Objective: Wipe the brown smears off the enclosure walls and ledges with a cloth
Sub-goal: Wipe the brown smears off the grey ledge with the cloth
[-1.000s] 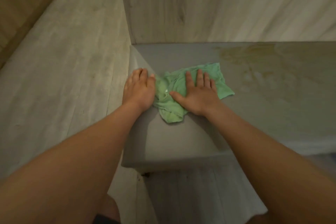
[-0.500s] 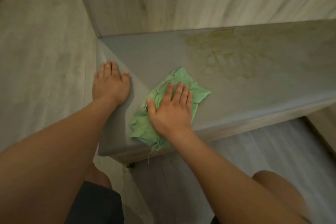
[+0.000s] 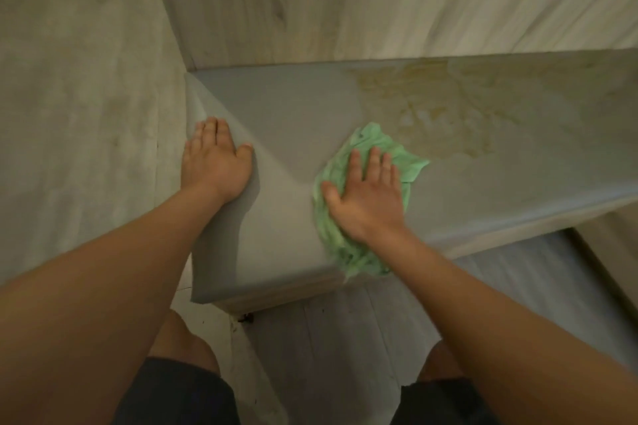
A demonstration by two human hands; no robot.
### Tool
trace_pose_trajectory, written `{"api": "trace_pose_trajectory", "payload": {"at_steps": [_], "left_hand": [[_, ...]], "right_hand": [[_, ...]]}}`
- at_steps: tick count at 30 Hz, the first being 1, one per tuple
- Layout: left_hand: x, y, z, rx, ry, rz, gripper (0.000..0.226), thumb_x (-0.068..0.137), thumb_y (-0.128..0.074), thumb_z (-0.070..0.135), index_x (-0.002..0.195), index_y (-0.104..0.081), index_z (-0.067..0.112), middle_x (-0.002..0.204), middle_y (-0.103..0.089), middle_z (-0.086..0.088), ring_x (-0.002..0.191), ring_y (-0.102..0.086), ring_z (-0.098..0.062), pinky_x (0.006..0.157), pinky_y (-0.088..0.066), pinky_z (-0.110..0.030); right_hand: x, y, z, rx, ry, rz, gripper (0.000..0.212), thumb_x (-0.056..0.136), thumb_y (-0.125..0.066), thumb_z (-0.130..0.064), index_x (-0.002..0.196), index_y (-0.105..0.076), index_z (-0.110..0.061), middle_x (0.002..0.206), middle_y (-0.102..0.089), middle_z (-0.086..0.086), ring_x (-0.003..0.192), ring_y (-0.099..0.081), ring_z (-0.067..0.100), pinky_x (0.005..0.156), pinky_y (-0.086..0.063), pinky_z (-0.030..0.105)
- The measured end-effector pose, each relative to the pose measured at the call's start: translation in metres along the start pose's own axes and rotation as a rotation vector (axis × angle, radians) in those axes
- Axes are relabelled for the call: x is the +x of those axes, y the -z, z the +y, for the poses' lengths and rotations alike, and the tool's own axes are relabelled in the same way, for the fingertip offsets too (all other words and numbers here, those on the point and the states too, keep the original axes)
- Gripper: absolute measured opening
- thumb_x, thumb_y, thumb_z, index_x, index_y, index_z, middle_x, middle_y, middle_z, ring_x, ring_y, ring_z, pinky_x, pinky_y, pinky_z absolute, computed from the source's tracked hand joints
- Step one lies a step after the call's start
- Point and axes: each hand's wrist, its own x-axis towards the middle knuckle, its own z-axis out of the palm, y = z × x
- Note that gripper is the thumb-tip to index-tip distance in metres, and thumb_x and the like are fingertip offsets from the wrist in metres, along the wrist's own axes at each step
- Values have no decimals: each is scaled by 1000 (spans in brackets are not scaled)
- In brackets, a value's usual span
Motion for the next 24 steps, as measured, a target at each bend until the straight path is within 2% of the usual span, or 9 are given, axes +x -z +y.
{"api": "trace_pose_trajectory", "payload": {"at_steps": [1,3,5,7,10,12,15,18,24], "left_hand": [[3,5,-3,-129,27,-25,63,110,-32,39,162,-24,4,171,-15,-14,159,-9,-28,127,-5,-37],[11,24,-15,-456,64,-75,45,109,-40,27,143,-52,1,156,-44,-22,147,-36,-34,122,-22,-37],[10,48,-32,-745,136,-70,42,96,-45,39,114,-74,14,133,-66,-15,127,-57,-30,115,-38,-40],[8,59,-49,-875,232,81,42,84,-40,48,89,-74,24,118,-73,-10,115,-64,-26,109,-45,-43],[6,57,-74,-871,369,170,44,93,-37,46,79,-69,20,103,-74,-10,98,-63,-28,99,-46,-44],[7,50,-86,-894,456,149,48,98,-37,45,78,-69,15,92,-73,-7,89,-61,-25,92,-46,-44],[13,37,-97,-913,521,104,52,100,-38,46,77,-70,13,85,-73,-7,81,-61,-24,92,-48,-45],[20,33,-98,-901,520,65,52,103,-38,42,77,-71,11,87,-74,-10,78,-63,-24,86,-47,-42],[28,31,-115,-834,478,68,49,103,-41,34,73,-71,8,74,-73,-7,74,-63,-24,73,-43,-35]], "right_hand": [[0,-4,-23,10,32,-5,91,97,-24,-70,166,-5,-14,170,4,24,158,8,39,128,7,50],[-1,-9,-65,28,117,-2,93,97,-27,-71,166,-5,-13,170,5,26,158,9,40,127,9,51],[-1,-13,-97,42,195,-8,96,95,-26,-73,166,-4,-13,169,6,27,157,11,41,127,10,52],[-2,-15,-116,42,230,-31,100,93,-25,-77,166,-2,-12,169,9,28,156,14,43,126,10,54],[0,-18,-138,39,249,-46,108,89,-23,-83,165,2,-11,168,13,29,155,16,44,125,11,55],[8,-19,-149,41,252,-51,111,87,-24,-85,165,3,-11,168,13,29,156,16,44,125,11,55],[37,-17,-165,55,262,-53,114,84,-27,-87,165,2,-13,169,12,26,156,14,42,126,10,53],[74,-16,-180,40,304,-50,111,83,-29,-88,166,-2,-20,171,8,21,158,11,39,127,8,51],[138,-19,-213,28,332,8,94,87,-32,-80,165,-12,-33,172,-3,14,158,1,38,126,1,53]]}}
